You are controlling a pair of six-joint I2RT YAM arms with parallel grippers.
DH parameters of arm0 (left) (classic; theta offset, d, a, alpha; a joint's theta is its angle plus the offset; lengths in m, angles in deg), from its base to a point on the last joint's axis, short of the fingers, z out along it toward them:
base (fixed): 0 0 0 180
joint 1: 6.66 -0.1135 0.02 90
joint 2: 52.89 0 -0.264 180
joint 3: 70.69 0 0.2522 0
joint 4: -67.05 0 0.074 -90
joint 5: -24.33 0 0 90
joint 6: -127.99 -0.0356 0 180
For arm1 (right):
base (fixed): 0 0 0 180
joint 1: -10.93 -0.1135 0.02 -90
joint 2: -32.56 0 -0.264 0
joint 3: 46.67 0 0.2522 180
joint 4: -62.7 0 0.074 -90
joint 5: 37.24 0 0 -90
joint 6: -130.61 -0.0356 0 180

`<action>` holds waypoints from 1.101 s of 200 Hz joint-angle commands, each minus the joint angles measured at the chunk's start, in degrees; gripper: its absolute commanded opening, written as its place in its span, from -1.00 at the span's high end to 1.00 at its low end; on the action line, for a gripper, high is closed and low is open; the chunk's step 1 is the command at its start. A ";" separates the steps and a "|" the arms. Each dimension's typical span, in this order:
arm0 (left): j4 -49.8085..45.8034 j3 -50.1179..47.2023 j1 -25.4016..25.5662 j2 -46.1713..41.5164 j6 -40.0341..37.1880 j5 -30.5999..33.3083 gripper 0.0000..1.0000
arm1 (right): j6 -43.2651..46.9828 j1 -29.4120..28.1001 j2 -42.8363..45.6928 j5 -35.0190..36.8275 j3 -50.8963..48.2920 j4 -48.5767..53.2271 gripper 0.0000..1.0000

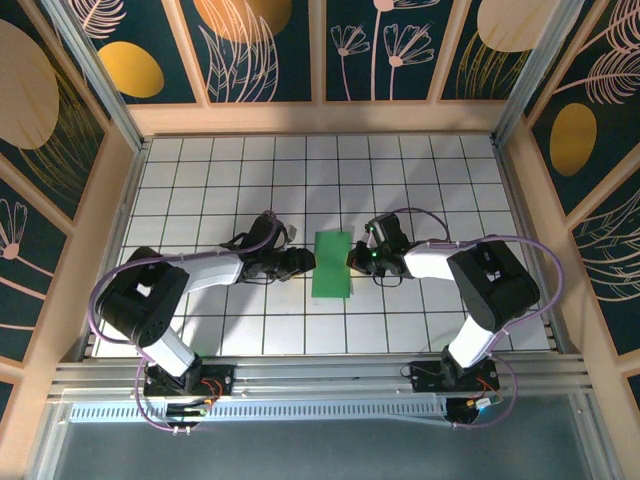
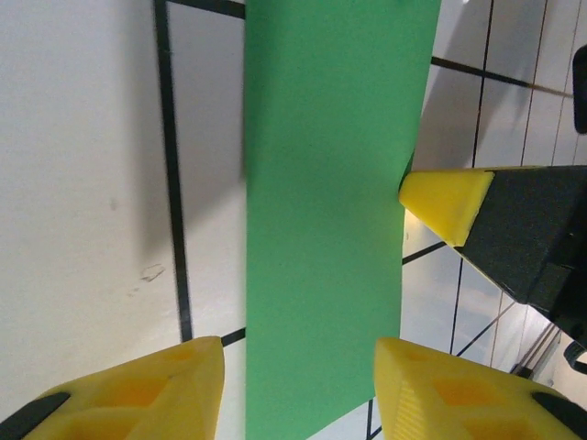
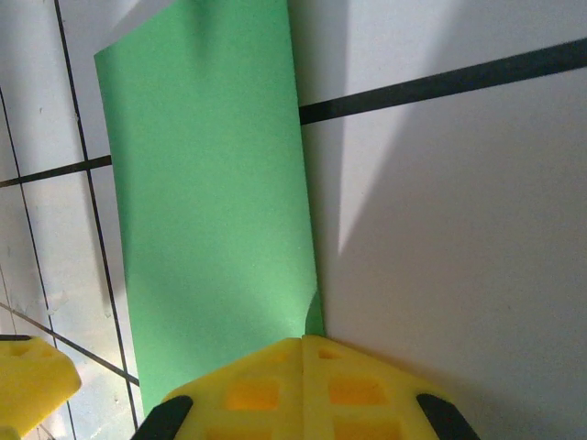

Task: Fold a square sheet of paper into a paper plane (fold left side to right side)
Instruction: Third fold the triangle at the center of the table.

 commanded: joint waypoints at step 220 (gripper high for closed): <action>-4.42 7.54 2.94 9.61 -5.11 0.02 0.31 | 2.02 -0.28 -1.00 1.15 -1.10 2.76 1.00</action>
